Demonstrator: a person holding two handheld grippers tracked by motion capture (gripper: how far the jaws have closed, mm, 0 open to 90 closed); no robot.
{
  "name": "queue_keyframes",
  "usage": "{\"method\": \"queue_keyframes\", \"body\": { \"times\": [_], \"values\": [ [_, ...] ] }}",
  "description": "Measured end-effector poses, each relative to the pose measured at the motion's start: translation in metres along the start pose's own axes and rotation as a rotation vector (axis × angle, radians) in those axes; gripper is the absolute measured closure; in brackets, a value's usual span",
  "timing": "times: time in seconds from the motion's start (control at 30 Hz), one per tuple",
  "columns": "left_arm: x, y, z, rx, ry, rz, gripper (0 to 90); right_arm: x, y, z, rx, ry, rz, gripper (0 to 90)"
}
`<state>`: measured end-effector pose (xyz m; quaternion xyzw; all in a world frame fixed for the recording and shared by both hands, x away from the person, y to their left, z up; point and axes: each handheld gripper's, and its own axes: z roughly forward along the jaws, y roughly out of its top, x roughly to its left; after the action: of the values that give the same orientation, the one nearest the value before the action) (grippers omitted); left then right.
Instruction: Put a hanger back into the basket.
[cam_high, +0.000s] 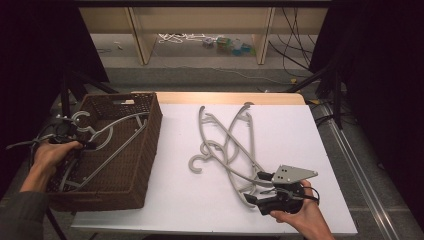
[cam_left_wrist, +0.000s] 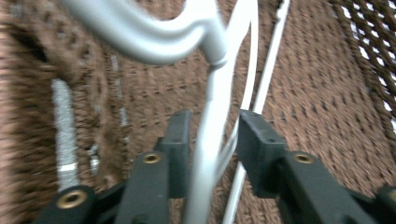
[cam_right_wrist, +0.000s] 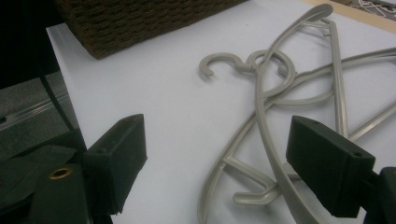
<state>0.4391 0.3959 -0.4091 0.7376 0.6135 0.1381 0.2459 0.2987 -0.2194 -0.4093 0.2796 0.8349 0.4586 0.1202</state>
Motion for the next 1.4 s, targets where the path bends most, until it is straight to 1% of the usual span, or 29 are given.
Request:
{"method": "queue_keyframes", "body": {
  "times": [0.03, 0.07, 0.1, 0.13, 0.17, 0.23, 0.3, 0.33, 0.37, 0.43, 0.47, 0.5, 0.53, 0.6, 0.63, 0.67, 0.73, 0.77, 0.8, 0.83, 0.9, 0.97, 1.13, 1.17, 1.23, 1.27, 1.3, 1.4],
  "values": [
    [0.002, -0.002, 0.0, -0.012, 0.013, -0.014, 62.6, 0.0, 0.0, 0.0, 0.001, 0.0, 0.001, 21.2],
    [0.003, -0.002, -0.001, -0.019, 0.024, -0.016, 62.0, 0.0, 0.0, 0.0, 0.003, 0.002, 0.005, 21.2],
    [0.003, -0.002, -0.001, -0.019, 0.024, -0.016, 59.6, 0.0, 0.0, 0.0, 0.003, 0.004, 0.003, 21.1],
    [0.003, -0.005, -0.001, -0.045, 0.059, -0.03, 56.2, 0.0, 0.0, 0.001, 0.004, 0.003, 0.003, 21.1],
    [0.003, -0.006, -0.001, -0.043, 0.061, -0.023, 54.2, 0.0, -0.001, 0.001, 0.001, 0.003, 0.005, 21.1],
    [0.002, -0.006, -0.004, -0.066, 0.064, -0.053, 51.3, 0.0, -0.001, 0.002, 0.002, 0.003, 0.004, 21.1],
    [0.002, -0.006, -0.011, -0.095, 0.092, -0.072, 44.4, 0.0, -0.001, 0.002, 0.002, 0.002, 0.007, 21.1],
    [0.002, -0.006, -0.015, -0.114, 0.097, -0.081, 42.4, 0.0, -0.001, 0.002, 0.003, 0.002, 0.009, 21.0],
    [0.001, -0.006, -0.019, -0.134, 0.091, -0.09, 40.7, -0.001, -0.001, 0.002, 0.003, 0.0, 0.01, 21.0],
    [-0.004, -0.007, -0.027, -0.171, 0.074, -0.101, 37.3, -0.001, 0.0, 0.001, -0.002, -0.003, 0.009, 21.0],
    [-0.006, -0.007, -0.031, -0.202, 0.066, -0.088, 35.4, -0.002, 0.0, 0.001, -0.012, -0.009, 0.009, 21.0],
    [-0.01, -0.008, -0.034, -0.234, 0.05, -0.089, 33.8, -0.002, 0.0, 0.001, -0.012, -0.014, 0.011, 21.0],
    [-0.012, -0.008, -0.036, -0.247, 0.038, -0.087, 33.5, -0.002, 0.0, 0.0, -0.005, -0.015, 0.016, 20.8],
    [-0.019, -0.009, -0.044, -0.269, 0.018, -0.056, 31.4, -0.002, -0.001, 0.001, -0.013, -0.017, 0.018, 20.6],
    [-0.022, -0.01, -0.046, -0.284, 0.005, -0.058, 30.6, -0.002, -0.001, 0.001, -0.016, -0.021, 0.019, 20.5],
    [-0.029, -0.011, -0.047, -0.327, -0.018, -0.075, 29.6, -0.002, -0.001, 0.001, -0.017, -0.021, 0.02, 20.5],
    [-0.038, -0.014, -0.051, -0.361, -0.044, -0.065, 27.3, -0.002, -0.002, 0.001, -0.019, -0.024, 0.025, 20.3],
    [-0.042, -0.015, -0.053, -0.369, -0.054, -0.053, 25.4, -0.003, -0.002, 0.002, -0.022, -0.025, 0.027, 20.1],
    [-0.046, -0.016, -0.054, -0.376, -0.059, -0.032, 25.1, -0.003, -0.002, 0.002, -0.026, -0.031, 0.03, 19.9],
    [-0.051, -0.017, -0.055, -0.388, -0.068, -0.021, 24.8, -0.004, -0.002, 0.002, -0.026, -0.033, 0.035, 19.9],
    [-0.061, -0.019, -0.058, -0.421, -0.083, -0.014, 21.3, -0.004, -0.003, 0.003, -0.025, -0.031, 0.037, 19.9],
    [-0.071, -0.021, -0.061, -0.457, -0.089, 0.0, 19.8, -0.004, -0.004, 0.004, -0.026, -0.033, 0.039, 19.9],
    [-0.099, -0.026, -0.069, -0.521, -0.157, 0.045, 18.1, -0.004, -0.004, 0.004, -0.035, -0.043, 0.042, 19.9],
    [-0.106, -0.028, -0.07, -0.533, -0.171, 0.055, 17.9, -0.004, -0.004, 0.005, -0.033, -0.037, 0.048, 19.9],
    [-0.117, -0.03, -0.072, -0.543, -0.196, 0.079, 17.6, -0.004, -0.004, 0.006, -0.04, -0.045, 0.035, 19.9],
    [-0.125, -0.032, -0.073, -0.548, -0.213, 0.094, 17.5, -0.004, -0.004, 0.006, -0.036, -0.041, 0.037, 20.0],
    [-0.132, -0.033, -0.074, -0.549, -0.217, 0.108, 17.5, -0.003, -0.004, 0.007, -0.028, -0.031, 0.047, 20.0],
    [-0.15, -0.038, -0.076, -0.563, -0.259, 0.138, 17.5, -0.004, -0.005, 0.008, -0.029, -0.03, 0.045, 20.0]
  ]
}}
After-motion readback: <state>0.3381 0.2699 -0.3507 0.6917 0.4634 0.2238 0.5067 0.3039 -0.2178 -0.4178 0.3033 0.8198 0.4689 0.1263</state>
